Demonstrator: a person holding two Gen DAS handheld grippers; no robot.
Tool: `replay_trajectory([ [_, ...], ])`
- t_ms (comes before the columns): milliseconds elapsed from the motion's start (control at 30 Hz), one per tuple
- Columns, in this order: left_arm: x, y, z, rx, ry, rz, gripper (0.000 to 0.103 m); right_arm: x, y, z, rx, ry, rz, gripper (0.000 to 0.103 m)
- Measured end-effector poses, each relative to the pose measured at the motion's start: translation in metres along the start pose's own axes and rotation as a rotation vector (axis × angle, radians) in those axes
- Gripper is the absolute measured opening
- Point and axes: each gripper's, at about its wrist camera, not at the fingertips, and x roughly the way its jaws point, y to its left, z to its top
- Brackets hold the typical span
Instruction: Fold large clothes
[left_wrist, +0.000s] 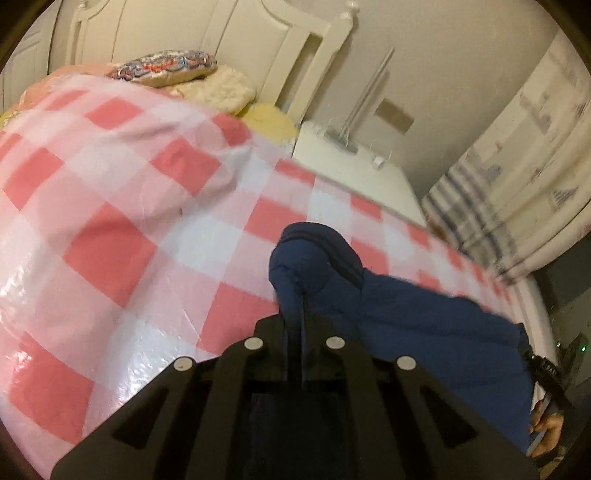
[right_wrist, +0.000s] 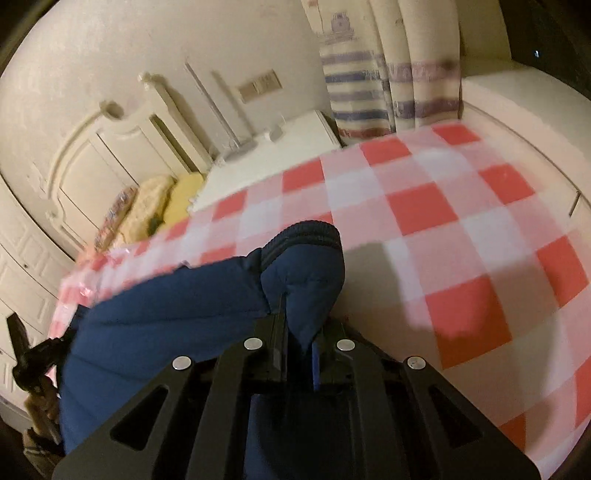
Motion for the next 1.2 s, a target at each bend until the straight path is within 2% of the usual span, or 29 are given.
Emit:
replay_trajectory([
  [100,-0.006,-0.011,0.01,0.066,-0.013,0.016,0.004,-0.019,0.009,0.013,-0.032,-0.037,0.03,0.01],
  [167,0.006,-0.016,0.007,0.095,0.0,0.063,0.008,-0.012,0.013,0.015,-0.041,-0.03,-0.011,0.01],
  [233,0.026,-0.014,-0.003,0.108,0.058,0.123,0.024,0.011,0.011,0.005,-0.053,0.032,-0.095,0.012],
  [267,0.034,-0.011,-0.006,0.102,0.089,0.138,0.037,0.03,0.004,-0.006,-0.042,0.082,-0.139,0.014],
  [333,0.041,-0.002,-0.007,0.062,0.113,0.155,0.05,0.033,-0.007,-0.011,0.024,0.072,-0.125,0.016],
  [367,0.038,0.001,-0.006,0.045,0.102,0.184,0.066,0.032,-0.008,-0.011,0.028,0.077,-0.131,0.018],
  [400,0.034,0.004,-0.006,0.037,0.086,0.195,0.07,0.03,-0.007,-0.01,0.021,0.087,-0.143,0.019],
  [467,0.013,0.004,-0.005,0.031,0.003,0.195,0.072,0.017,-0.002,-0.008,0.012,0.085,-0.171,0.02],
  [500,-0.006,0.0,-0.006,0.038,-0.081,0.226,0.076,0.006,0.003,-0.007,0.011,0.066,-0.185,0.02],
  [533,-0.026,-0.009,-0.008,0.056,-0.17,0.26,0.088,-0.003,0.01,-0.007,0.003,0.045,-0.188,0.021],
  [567,-0.045,-0.021,-0.011,0.088,-0.248,0.273,0.099,-0.017,0.022,-0.008,-0.021,0.013,-0.186,0.028],
  [600,-0.057,-0.035,-0.013,0.125,-0.291,0.267,0.1,-0.027,0.035,-0.01,-0.052,-0.013,-0.17,0.033],
  [633,-0.065,-0.052,-0.015,0.176,-0.315,0.258,0.1,-0.036,0.055,-0.012,-0.099,-0.039,-0.128,0.061],
  [667,-0.068,-0.075,-0.017,0.243,-0.312,0.257,0.101,-0.04,0.069,-0.012,-0.133,-0.051,-0.115,0.099],
  [767,-0.051,-0.129,-0.025,0.414,-0.239,0.312,0.101,-0.042,0.128,-0.023,-0.306,-0.114,-0.068,0.098],
  [900,-0.006,-0.174,-0.035,0.54,-0.158,0.403,0.101,-0.008,0.191,-0.037,-0.508,-0.046,-0.123,0.094],
  [933,0.002,-0.179,-0.035,0.553,-0.14,0.415,0.101,0.0,0.198,-0.037,-0.517,-0.024,-0.112,0.087],
  [1033,0.017,-0.184,-0.038,0.57,-0.106,0.398,0.101,0.016,0.204,-0.036,-0.513,0.006,-0.11,0.085],
  [1100,0.038,-0.177,-0.043,0.59,-0.09,0.423,0.101,0.036,0.2,-0.038,-0.521,0.034,-0.158,0.085],
  [1133,0.057,-0.17,-0.049,0.601,-0.051,0.453,0.101,0.051,0.194,-0.042,-0.519,0.067,-0.187,0.085],
  [1167,0.077,-0.159,-0.053,0.584,0.031,0.448,0.101,0.069,0.181,-0.046,-0.475,0.139,-0.161,0.087],
  [1200,0.085,-0.151,-0.053,0.556,0.06,0.422,0.101,0.075,0.172,-0.047,-0.431,0.167,-0.124,0.087],
])
